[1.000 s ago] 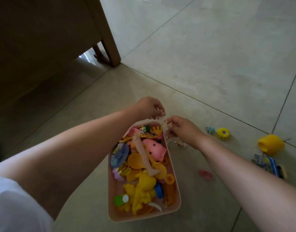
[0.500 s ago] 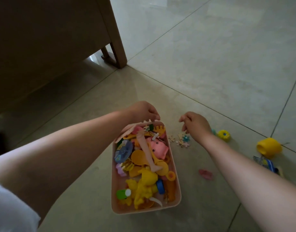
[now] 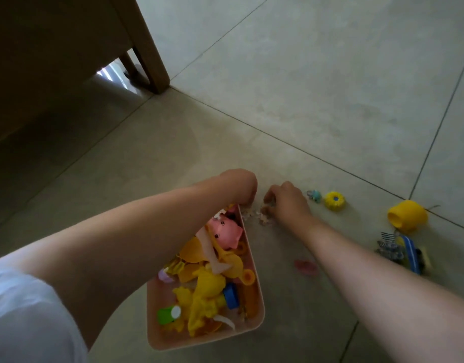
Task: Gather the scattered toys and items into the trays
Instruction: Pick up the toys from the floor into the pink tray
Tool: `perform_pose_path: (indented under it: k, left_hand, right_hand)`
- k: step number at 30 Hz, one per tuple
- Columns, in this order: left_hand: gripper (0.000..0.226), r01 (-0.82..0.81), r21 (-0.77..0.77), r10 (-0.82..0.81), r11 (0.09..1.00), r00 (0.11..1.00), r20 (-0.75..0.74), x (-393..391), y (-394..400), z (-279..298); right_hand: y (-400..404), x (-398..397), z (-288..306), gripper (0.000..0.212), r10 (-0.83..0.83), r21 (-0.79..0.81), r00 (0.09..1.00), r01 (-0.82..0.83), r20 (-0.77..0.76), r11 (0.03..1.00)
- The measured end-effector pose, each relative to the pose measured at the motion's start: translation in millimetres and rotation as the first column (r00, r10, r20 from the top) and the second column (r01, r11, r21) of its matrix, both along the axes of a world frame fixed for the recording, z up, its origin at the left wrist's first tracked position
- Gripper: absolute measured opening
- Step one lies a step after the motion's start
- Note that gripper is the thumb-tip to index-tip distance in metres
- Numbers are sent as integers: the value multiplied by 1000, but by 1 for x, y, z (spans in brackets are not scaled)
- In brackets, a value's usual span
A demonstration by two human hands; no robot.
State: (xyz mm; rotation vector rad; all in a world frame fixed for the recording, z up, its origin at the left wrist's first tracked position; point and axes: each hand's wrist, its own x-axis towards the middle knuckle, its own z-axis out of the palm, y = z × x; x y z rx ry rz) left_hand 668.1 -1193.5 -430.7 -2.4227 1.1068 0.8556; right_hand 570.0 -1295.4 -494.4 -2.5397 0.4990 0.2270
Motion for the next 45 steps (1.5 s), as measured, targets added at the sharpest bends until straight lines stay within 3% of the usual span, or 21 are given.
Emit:
perform_pose_path:
  k: [4,10,15,20,23,27,31,35,38,41,45]
  left_hand:
    - [27,30,121,-33,992,999,26,4,5,-13]
    - [28,-121,-122,126,985,992,32,-4,15,-28]
    - [38,-87,-107,91,990,996,26,-12,9,-25]
    - [27,-9,-89,12,996,999,32,-18,6,-23]
    - [23,-30,-173,38,984,998,43,-17,9,-9]
    - [14,-242,-365,205,899,969,-139,-4,17,11]
    - [16,-426,-421,305,801,895,-325,6,37,39]
    - [13,-603,-306,440,737,771,-460,5,69,57]
    - [12,-618,-143,482,773,719,-501,-2,91,61]
    - [17,-569,-121,462,813,758,-460,-9,100,68]
    - [13,-485,-314,420,816,872,-252,-7,96,65]
  right_hand:
    - [-3,2,-2,9,-27,65,999,30,-41,997]
    - [-4,-2,-4,30,-38,105,999,41,-25,994]
    - [-2,-3,-1,27,-10,57,998,13,-59,998]
    - [0,-4,7,19,-47,88,996,53,-76,995]
    - [-4,-9,9,19,-124,133,992,128,-38,983]
    - [-9,-13,17,24,-242,277,970,234,-3,932]
    - [-3,-8,38,17,-190,412,981,185,-29,892]
    - [25,2,68,10,-67,510,995,96,-76,855]
    - [46,5,89,15,59,595,990,27,-125,803]
    - [57,6,101,21,199,545,961,-65,-191,836]
    - [41,10,88,16,44,296,993,-9,-112,955]
